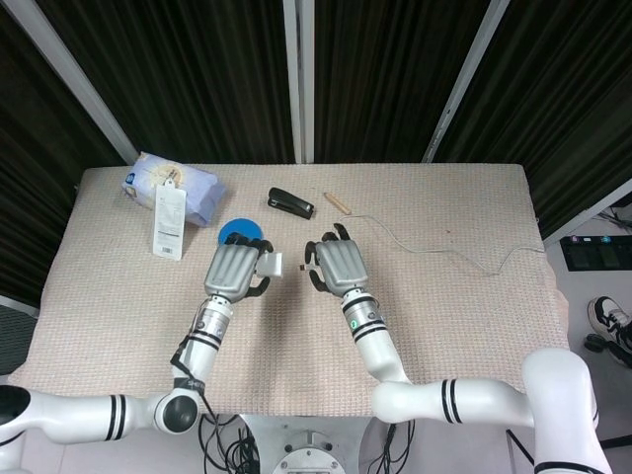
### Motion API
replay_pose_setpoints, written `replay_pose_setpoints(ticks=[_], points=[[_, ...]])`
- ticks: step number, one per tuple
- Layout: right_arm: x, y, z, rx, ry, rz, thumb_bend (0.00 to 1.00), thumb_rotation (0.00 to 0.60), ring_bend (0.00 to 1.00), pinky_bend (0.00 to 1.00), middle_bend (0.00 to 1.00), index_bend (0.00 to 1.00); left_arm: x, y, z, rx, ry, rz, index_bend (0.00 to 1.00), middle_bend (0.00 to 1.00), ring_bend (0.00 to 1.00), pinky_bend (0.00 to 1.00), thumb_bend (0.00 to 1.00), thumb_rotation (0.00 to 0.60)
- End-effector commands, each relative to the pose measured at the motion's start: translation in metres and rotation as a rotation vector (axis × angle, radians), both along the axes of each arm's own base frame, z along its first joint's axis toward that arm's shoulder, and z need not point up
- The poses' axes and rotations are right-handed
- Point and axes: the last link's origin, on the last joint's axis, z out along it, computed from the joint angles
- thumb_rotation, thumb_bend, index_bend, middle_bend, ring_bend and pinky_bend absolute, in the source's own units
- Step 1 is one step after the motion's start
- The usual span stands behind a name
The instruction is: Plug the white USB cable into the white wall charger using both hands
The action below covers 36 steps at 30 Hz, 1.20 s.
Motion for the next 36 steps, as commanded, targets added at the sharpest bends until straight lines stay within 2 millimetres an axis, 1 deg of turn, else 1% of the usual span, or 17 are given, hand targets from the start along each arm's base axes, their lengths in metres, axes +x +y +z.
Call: replay_pose_setpoints(ticks=[1,16,36], points=[[0.002,0.001,-0.004,-0.005,0.002,-0.005,0.36,0.6,0.23,0.09,0.51,0.58,0.005,-0.001,0.0,0.005,0.005,0.001,0.47,0.47,0.29,0.21,0.42,0.59],[0.012,-0.003,-0.015,-0.031,-0.022,-0.041,0.36,0.6,0.24,0.09,0.52,0.58,0.018,-0.001,-0.007,0.028,0.066,0.005,0.47,0.47,0.29,0.21,0.42,0.6],[0.019,-0.005,-0.025,-0.042,-0.03,-0.05,0.36,0.6,0.24,0.09,0.51,0.58,0.025,0.002,-0.011,0.024,0.098,0.015,0.47,0.47,0.29,0.22,0.42,0.6]])
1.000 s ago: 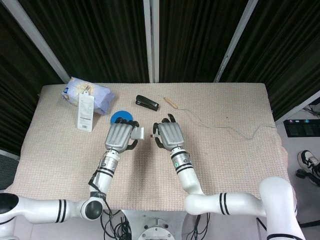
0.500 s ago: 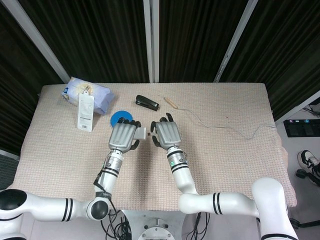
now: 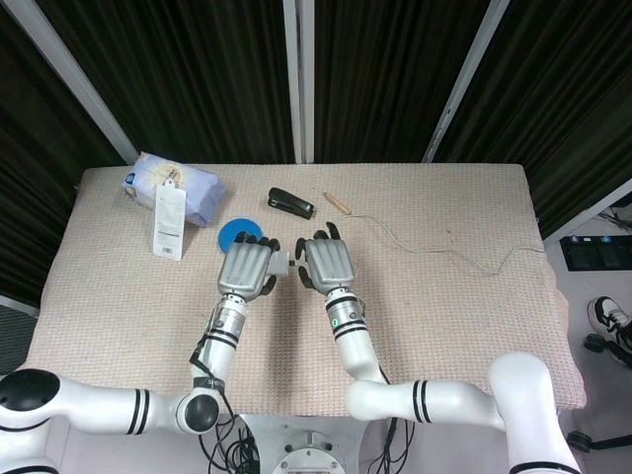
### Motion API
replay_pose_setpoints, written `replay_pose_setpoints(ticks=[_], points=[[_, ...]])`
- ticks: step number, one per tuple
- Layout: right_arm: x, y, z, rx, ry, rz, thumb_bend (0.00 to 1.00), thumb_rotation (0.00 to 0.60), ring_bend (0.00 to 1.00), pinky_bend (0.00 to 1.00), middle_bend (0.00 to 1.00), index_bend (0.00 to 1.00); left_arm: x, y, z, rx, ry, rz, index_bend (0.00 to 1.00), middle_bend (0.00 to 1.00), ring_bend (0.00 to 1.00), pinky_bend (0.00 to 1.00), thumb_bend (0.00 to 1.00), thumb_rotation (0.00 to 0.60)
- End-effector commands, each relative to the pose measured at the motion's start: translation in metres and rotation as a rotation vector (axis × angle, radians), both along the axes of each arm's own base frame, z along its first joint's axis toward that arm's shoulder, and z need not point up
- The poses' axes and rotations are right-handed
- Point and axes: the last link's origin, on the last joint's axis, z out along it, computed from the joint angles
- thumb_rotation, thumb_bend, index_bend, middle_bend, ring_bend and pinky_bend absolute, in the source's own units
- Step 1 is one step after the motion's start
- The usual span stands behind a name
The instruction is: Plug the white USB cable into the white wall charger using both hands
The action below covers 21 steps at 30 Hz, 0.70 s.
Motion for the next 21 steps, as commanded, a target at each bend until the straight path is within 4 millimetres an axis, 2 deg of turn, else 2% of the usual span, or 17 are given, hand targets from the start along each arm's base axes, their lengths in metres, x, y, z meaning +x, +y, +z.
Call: replay_pose_setpoints(ticks=[1,21], points=[[0.0002,-0.0003,-0.001,0.0,0.001,0.0,0.36,0.6,0.24,0.09,0.51,0.58,0.0007,0.0003,-0.0011,0.0,0.004,0.0,0.47,0.47,0.29,0.22,0.42,0.6],[0.0027,0.0001,-0.0066,0.001,-0.028,-0.013,0.36,0.6,0.24,0.09,0.52,0.58,0.0105,0.0028,-0.0044,-0.005,0.005,0.003,0.47,0.47,0.29,0.23,0.42,0.6]])
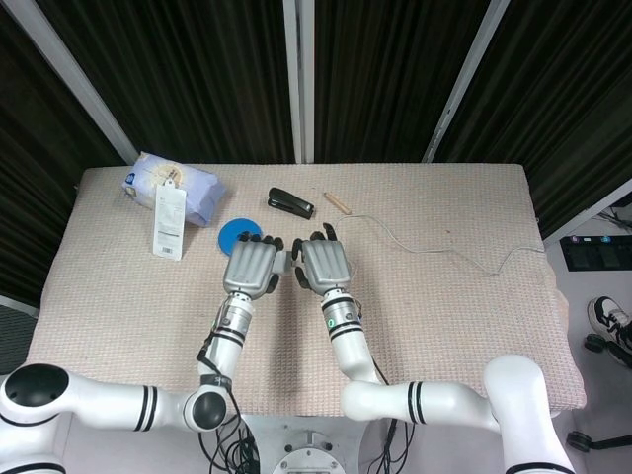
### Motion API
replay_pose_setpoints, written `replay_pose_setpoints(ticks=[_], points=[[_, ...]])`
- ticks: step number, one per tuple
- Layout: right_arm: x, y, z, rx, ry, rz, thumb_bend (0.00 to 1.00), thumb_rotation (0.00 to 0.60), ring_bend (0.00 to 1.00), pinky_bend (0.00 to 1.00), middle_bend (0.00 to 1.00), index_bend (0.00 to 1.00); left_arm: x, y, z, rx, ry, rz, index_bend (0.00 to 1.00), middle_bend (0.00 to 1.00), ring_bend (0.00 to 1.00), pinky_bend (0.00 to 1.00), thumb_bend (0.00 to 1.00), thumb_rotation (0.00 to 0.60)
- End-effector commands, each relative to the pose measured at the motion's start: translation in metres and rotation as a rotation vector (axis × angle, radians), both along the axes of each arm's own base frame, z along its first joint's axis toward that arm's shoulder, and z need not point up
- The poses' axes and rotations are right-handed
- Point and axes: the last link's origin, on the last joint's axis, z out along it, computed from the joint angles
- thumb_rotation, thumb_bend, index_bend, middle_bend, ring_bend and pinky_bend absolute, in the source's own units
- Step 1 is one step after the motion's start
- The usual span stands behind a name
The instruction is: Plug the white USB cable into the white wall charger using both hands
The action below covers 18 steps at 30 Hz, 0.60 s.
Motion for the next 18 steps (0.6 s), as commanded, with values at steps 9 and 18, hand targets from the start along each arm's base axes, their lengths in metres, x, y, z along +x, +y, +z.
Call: replay_pose_setpoints(ticks=[9,18], points=[[0.0006,0.0,-0.0047,0.008,-0.03,-0.014,0.36,0.6,0.25,0.08,0.52,0.58,0.0017,0.0008,-0.0047,0.002,0.01,0.002,0.47,0.47,0.29,0.24,0.42,0.6],[-0.0012,-0.0019,-0.0046,0.004,-0.038,-0.021,0.36,0.6,0.25,0.08,0.52,0.58,0.0012,0.0008,-0.0063,-0.002,0.008,0.0,0.47,0.47,0.29,0.24,0.42,0.6]])
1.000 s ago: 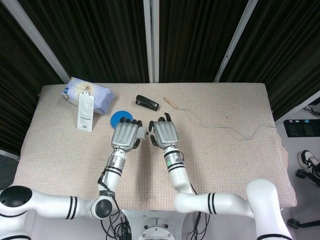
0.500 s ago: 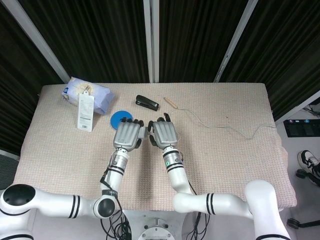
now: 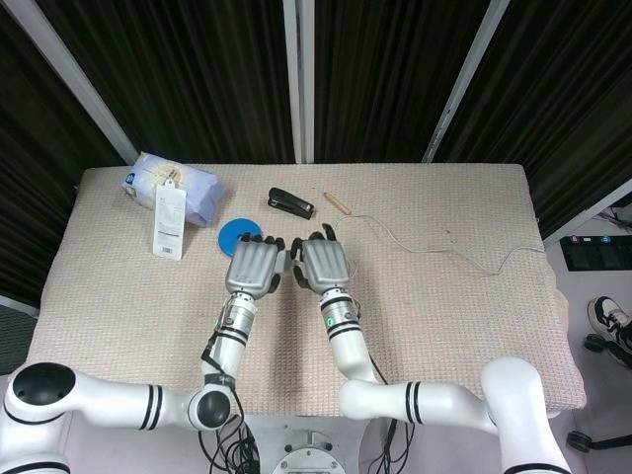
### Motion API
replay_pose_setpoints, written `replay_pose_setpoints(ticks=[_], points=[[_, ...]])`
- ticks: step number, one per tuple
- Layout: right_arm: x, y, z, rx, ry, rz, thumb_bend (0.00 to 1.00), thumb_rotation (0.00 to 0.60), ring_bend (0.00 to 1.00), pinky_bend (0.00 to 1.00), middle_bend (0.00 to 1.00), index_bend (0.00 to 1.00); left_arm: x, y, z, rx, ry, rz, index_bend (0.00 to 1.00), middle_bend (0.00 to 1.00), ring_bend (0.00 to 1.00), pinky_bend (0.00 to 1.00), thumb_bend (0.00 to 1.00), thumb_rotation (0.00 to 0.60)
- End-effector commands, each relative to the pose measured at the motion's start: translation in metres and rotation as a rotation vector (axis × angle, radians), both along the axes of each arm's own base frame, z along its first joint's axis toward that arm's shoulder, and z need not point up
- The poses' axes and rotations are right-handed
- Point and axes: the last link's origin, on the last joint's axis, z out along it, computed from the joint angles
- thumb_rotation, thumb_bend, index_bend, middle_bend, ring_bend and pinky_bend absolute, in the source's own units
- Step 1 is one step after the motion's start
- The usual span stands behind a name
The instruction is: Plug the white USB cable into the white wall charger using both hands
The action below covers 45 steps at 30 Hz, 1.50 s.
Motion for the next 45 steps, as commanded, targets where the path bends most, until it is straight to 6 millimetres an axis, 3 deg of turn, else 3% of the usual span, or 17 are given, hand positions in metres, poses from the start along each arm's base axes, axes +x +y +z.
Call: replay_pose_setpoints(ticks=[1,4,7,11,16,24,28,33,39,45], points=[[0.0,0.001,-0.001,0.005,0.004,0.003,0.36,0.6,0.25,0.08,0.52,0.56,0.001,0.0,-0.001,-0.001,-0.001,-0.003,0.47,0.47,0.29,0.24,0.42,0.6],[-0.002,0.002,0.0,0.017,0.01,0.01,0.3,0.6,0.21,0.07,0.46,0.42,-0.002,0.001,0.001,0.006,-0.003,0.001,0.47,0.47,0.29,0.24,0.42,0.6],[-0.004,0.004,0.003,0.026,0.026,0.016,0.13,0.6,0.1,0.04,0.32,0.17,-0.007,0.003,0.002,0.009,-0.006,0.007,0.47,0.47,0.29,0.24,0.42,0.6],[-0.01,0.005,0.008,0.031,0.053,0.016,0.01,0.6,0.01,0.02,0.17,0.01,-0.015,0.005,0.004,0.009,-0.01,0.013,0.47,0.47,0.29,0.24,0.42,0.6],[-0.023,0.005,0.023,0.012,0.102,0.022,0.0,0.6,0.0,0.01,0.11,0.0,-0.031,0.004,0.003,-0.002,-0.017,0.005,0.47,0.46,0.28,0.23,0.42,0.6],[-0.06,0.008,0.07,-0.057,0.174,0.044,0.0,0.6,0.0,0.01,0.11,0.0,-0.089,0.007,-0.013,-0.059,0.007,0.059,0.43,0.41,0.2,0.17,0.42,0.6],[-0.078,0.013,0.088,-0.07,0.191,0.052,0.0,0.6,0.0,0.01,0.11,0.0,-0.107,0.009,-0.023,-0.095,0.021,0.095,0.36,0.38,0.16,0.13,0.39,0.6],[-0.104,0.023,0.11,-0.067,0.189,0.045,0.02,0.6,0.0,0.01,0.11,0.0,-0.112,0.008,-0.023,-0.112,-0.019,0.092,0.2,0.23,0.05,0.09,0.32,0.6],[-0.145,0.041,0.151,-0.141,0.189,0.025,0.03,0.6,0.0,0.01,0.12,0.0,-0.125,0.002,0.01,-0.072,-0.024,0.06,0.18,0.2,0.03,0.05,0.31,0.6],[-0.205,0.072,0.202,-0.198,0.139,-0.015,0.1,0.6,0.0,0.05,0.14,0.0,-0.172,-0.012,0.082,0.115,-0.058,0.023,0.19,0.2,0.03,0.05,0.29,0.6]])
